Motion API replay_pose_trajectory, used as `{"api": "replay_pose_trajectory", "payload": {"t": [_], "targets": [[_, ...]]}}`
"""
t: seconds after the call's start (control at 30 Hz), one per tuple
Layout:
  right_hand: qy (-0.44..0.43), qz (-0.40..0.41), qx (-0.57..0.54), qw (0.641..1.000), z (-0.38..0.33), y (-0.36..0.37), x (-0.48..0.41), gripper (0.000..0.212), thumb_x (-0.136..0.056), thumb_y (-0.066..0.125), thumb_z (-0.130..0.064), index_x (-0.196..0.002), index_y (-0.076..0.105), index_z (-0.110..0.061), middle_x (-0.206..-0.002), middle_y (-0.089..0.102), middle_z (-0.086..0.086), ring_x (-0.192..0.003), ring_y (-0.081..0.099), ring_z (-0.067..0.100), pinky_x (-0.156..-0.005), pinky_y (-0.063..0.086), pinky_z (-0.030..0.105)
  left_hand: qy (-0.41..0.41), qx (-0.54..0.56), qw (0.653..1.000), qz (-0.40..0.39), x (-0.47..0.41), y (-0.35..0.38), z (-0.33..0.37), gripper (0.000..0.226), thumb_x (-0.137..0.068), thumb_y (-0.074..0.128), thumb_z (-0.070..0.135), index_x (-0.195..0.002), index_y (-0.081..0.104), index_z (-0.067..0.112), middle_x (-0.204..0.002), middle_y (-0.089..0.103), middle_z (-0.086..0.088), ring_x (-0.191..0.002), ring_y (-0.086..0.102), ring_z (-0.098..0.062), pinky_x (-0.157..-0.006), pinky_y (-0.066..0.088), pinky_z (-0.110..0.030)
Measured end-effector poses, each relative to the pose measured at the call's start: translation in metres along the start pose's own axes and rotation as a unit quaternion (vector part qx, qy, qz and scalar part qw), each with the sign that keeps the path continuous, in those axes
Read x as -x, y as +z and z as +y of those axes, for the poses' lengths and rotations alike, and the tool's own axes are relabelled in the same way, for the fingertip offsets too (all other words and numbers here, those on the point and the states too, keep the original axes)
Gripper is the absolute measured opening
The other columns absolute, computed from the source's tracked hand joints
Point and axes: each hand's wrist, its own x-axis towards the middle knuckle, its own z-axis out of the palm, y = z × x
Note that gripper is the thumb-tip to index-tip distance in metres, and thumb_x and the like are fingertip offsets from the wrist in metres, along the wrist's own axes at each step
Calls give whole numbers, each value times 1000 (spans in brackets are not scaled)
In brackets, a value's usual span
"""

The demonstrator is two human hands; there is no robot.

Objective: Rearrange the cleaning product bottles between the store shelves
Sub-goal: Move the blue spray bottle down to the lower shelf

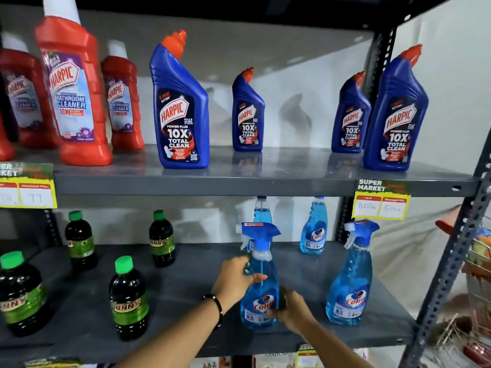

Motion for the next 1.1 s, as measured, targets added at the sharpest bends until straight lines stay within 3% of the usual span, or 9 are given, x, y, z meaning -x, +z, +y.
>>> {"api": "replay_pose_trajectory", "payload": {"t": [0.13,0.33,0.5,0.6,0.7,0.87,0.97,1.03,1.1], "targets": [[23,-11,-9,1000,4,-2,-7,46,-59,72,8,-78,62,-33,-92,70,-1,-99,65,27,-88,54,52,11,3,1000,-20,-2,3,-4,34,-73,73,30,-100,65,11,-103,73,-5,-87,67,-8,-66,52,-13],[-16,-12,142,990,-17,-9,12,32,-71,71,-10,-84,56,-35,-95,70,0,-98,62,13,-90,52,34,16,-22,999,-33,-1,3,-5,43,-75,70,37,-113,61,19,-109,72,-1,-95,68,-8,-84,56,-31],[-45,38,283,957,-64,-35,30,13,-71,66,-21,-65,57,-28,-78,67,0,-78,62,14,-73,51,29,43,-224,973,-33,7,-18,12,56,-76,61,53,-123,54,22,-114,68,-7,-103,63,-22,-86,53,-35],[-104,23,262,959,-109,-48,52,22,-76,65,-13,-73,56,-32,-72,65,-1,-73,63,10,-71,50,17,100,-240,965,-25,18,-48,36,48,-78,60,52,-118,60,26,-110,70,0,-97,65,-13,-87,54,-34],[-185,-9,226,957,-155,-57,74,24,-77,68,-16,-73,60,-38,-72,69,-1,-72,64,11,-74,55,23,211,-233,949,-30,36,-91,75,37,-79,60,48,-109,67,28,-99,74,8,-85,65,0,-82,53,-20],[-326,50,53,942,-241,-59,104,10,-65,71,-40,-73,68,-34,-67,71,-14,-60,61,3,-64,55,22,345,-114,921,140,54,-170,141,17,-79,65,36,-93,71,28,-81,74,12,-76,67,-1,-72,55,-20],[-422,176,15,889,-283,-53,95,20,-74,70,-24,-84,62,-39,-79,70,-12,-72,63,7,-65,53,15,366,-39,877,309,39,-211,163,23,-78,68,30,-100,64,28,-77,62,19,-73,61,0,-70,53,-22],[-450,234,-18,862,-306,-43,79,31,-79,67,-14,-100,56,-35,-94,64,-8,-83,61,8,-69,52,13,358,-10,855,375,19,-236,172,36,-79,67,27,-112,56,24,-90,55,15,-83,55,-5,-78,50,-29],[-440,254,-35,860,-323,-30,55,46,-80,65,-13,-119,46,-28,-110,57,0,-88,60,12,-70,51,14,311,-6,863,397,-10,-254,172,58,-79,67,31,-130,42,19,-118,48,5,-106,51,-14,-95,46,-35]]}}
